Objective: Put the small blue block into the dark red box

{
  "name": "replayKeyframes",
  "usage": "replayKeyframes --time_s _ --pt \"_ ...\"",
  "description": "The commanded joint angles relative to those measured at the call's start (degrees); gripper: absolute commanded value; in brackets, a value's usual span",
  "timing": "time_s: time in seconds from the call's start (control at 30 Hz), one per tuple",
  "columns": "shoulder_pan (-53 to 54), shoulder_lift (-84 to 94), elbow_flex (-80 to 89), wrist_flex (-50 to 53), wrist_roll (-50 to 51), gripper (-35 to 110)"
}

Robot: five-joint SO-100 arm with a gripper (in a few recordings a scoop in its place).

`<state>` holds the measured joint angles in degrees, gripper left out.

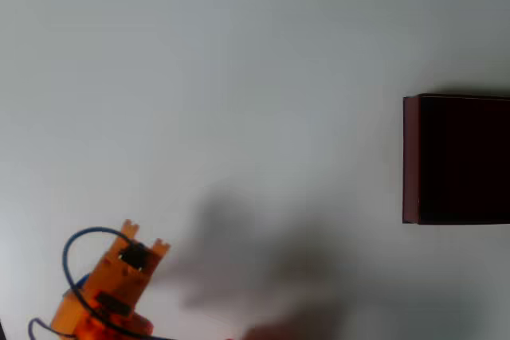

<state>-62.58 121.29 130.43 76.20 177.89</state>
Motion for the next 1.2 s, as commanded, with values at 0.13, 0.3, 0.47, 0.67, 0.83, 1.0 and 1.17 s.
replayKeyframes --time_s 0.13,0.3,0.47,0.67,0.83,1.0,1.17 --pt "-3.96 -7.47 -8.53 -3.78 20.21 25" --pt "-4.13 -11.95 -11.16 -6.77 21.18 25" --pt "-3.34 -13.89 -10.72 -9.05 22.06 26" --pt "-2.46 -13.8 -10.02 -9.84 26.63 26" --pt "-1.93 -14.68 -8.61 -12.83 28.83 26" --pt "-2.81 -14.68 -5.54 -15.21 31.9 26" --pt "-2.64 -13.89 -3.34 -15.38 31.9 26"
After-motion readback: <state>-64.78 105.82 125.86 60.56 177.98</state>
